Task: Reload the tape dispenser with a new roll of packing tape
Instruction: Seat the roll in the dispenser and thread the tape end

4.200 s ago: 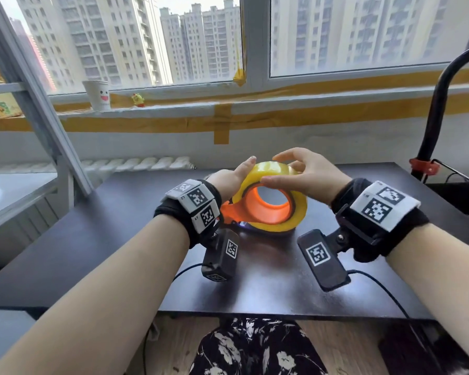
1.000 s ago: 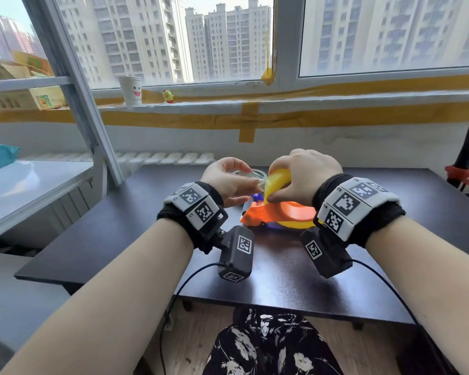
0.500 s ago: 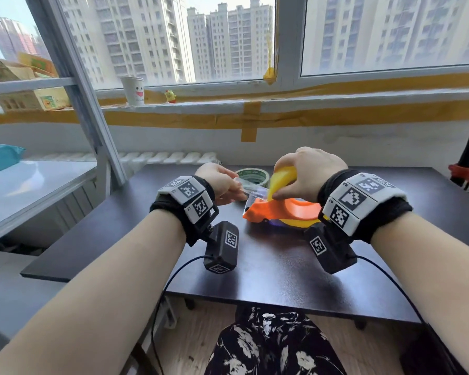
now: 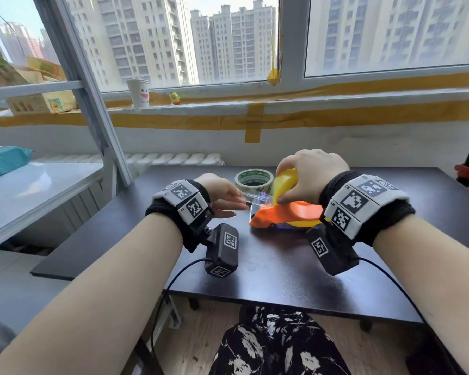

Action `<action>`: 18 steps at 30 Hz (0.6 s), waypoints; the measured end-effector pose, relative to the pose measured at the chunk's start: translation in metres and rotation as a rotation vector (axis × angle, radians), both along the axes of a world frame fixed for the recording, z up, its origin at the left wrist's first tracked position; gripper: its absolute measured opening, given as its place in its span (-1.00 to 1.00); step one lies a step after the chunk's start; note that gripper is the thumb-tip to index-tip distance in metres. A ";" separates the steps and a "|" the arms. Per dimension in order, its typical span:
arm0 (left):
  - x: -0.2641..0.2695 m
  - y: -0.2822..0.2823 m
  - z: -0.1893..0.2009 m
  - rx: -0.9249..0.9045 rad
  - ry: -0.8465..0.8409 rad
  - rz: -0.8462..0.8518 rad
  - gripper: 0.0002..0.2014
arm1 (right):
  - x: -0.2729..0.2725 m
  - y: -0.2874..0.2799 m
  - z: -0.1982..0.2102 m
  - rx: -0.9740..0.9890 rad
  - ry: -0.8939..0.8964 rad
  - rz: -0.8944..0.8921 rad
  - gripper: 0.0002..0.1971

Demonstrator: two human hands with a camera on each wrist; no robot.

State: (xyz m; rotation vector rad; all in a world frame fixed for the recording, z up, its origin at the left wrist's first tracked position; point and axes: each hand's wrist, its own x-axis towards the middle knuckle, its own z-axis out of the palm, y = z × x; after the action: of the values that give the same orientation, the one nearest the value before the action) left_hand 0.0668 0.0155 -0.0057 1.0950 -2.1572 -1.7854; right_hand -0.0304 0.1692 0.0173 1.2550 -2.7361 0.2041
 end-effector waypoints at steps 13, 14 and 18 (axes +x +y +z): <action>-0.003 0.009 -0.002 -0.049 0.084 -0.023 -0.68 | 0.002 -0.002 -0.001 0.010 0.017 -0.010 -0.43; -0.004 0.010 -0.002 -0.044 0.077 -0.021 -0.68 | 0.002 -0.002 -0.001 0.009 0.019 -0.012 -0.43; -0.009 0.016 0.001 -0.026 0.055 -0.014 -0.79 | 0.002 -0.002 -0.002 0.007 0.021 -0.011 -0.43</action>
State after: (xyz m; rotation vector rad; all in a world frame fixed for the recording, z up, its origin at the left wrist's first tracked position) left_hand 0.0582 0.0319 -0.0043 1.0158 -2.1555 -1.7664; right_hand -0.0286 0.1670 0.0155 1.2361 -2.7278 0.1790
